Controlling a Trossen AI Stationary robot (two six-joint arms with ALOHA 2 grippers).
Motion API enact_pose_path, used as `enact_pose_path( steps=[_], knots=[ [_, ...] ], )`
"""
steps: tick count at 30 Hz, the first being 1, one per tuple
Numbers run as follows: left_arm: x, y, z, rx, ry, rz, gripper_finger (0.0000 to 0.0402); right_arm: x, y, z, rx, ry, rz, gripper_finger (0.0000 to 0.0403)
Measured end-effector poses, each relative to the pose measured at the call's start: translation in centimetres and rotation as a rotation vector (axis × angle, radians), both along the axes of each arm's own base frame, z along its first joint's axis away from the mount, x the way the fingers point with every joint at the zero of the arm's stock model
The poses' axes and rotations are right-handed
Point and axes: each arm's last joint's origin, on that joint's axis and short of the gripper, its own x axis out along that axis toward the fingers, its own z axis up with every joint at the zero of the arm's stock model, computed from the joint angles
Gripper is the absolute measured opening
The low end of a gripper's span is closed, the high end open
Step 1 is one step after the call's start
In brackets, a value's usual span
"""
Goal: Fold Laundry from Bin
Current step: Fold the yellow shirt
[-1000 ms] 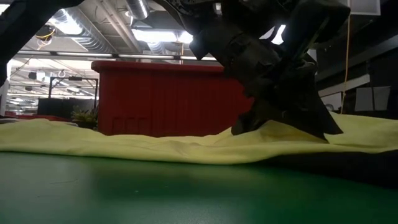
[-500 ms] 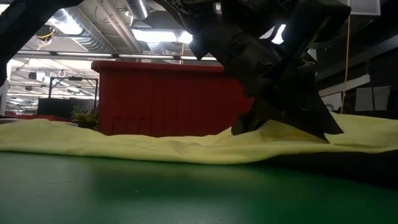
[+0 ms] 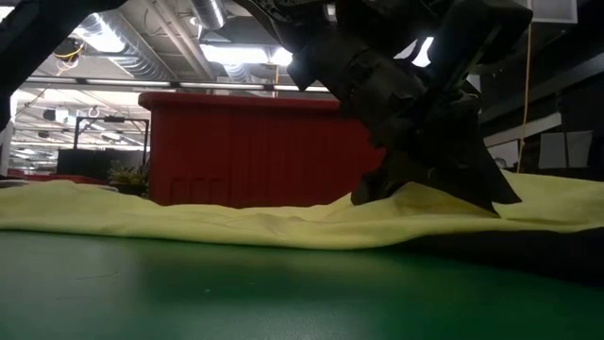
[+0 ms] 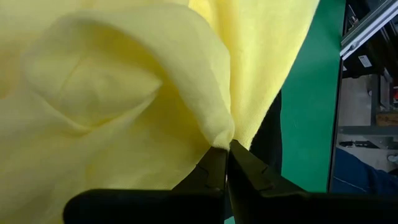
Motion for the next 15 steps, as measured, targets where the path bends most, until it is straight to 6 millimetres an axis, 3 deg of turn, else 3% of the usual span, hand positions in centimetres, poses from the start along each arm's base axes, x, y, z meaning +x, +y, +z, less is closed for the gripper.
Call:
enact_pose_path(
  steps=[4, 9, 15],
  knots=[
    [0.0, 0.0, 0.0, -0.01, 0.002, -0.008, 0.0, 0.1, -0.1, 0.0, -0.024, -0.044, -0.012, 0.0009],
    [0.0, 0.0, 0.0, -0.031, 0.004, -0.027, 0.0, -0.3, -0.8, 0.2, -0.079, -0.031, -0.11, 0.0022],
    [0.0, 0.0, 0.1, -0.051, 0.008, -0.036, 0.0, -1.0, -2.0, 1.3, -0.221, 0.006, -0.263, 0.0005]
  ],
)
